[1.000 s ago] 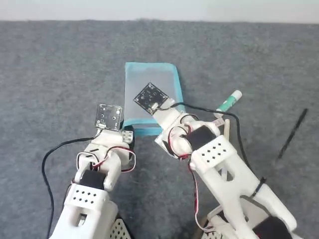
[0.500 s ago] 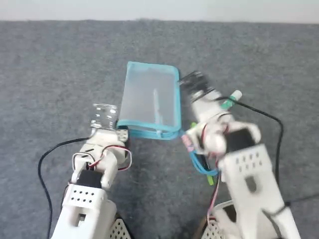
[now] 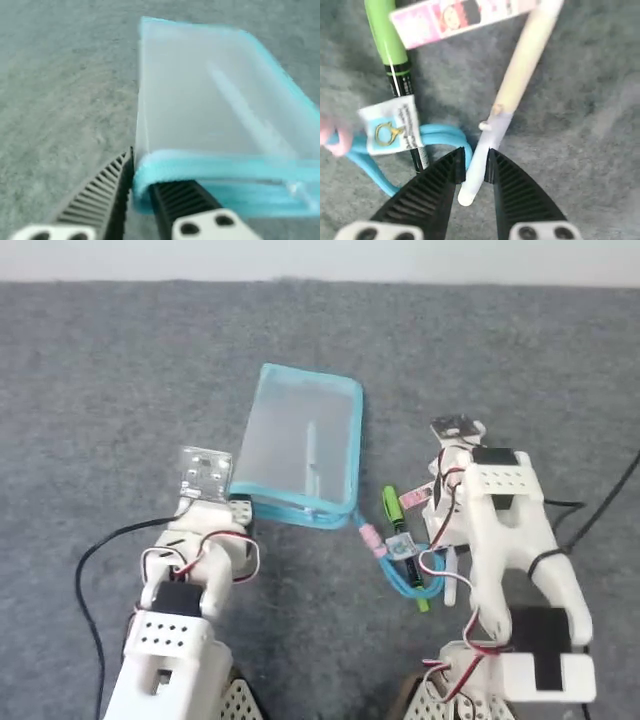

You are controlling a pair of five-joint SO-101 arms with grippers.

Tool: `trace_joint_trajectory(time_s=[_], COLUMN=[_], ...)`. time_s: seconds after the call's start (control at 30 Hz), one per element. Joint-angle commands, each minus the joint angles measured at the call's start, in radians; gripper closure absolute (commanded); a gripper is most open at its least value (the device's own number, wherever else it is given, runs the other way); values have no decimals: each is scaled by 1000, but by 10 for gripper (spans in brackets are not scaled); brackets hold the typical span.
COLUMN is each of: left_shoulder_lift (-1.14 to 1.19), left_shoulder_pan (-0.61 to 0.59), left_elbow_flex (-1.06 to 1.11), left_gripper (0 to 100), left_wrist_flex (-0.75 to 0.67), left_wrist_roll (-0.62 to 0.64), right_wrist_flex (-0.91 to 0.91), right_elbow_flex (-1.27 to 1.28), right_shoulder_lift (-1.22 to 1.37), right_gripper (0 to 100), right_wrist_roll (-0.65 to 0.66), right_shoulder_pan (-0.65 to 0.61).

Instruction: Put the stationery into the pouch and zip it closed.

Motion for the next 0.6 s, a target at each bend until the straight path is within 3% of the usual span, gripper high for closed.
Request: trace_joint_trajectory(time_s=[0.0, 0.43, 0.57], left_shoulder_lift=[-28, -26, -26], left_shoulder_pan=[12, 17, 15], left_elbow_flex=[-47, -45, -45], left_gripper=[988, 988, 988], left_wrist_flex=[9, 9, 9], left_wrist_roll=[-9, -9, -9], right_wrist_flex=[-19, -101, -110], right_elbow_flex=[-48, 78, 100], right_shoulder_lift=[13, 47, 45], right_gripper=[924, 924, 924], right_wrist_roll=[-15, 9, 29], right_shoulder_pan=[18, 25, 102])
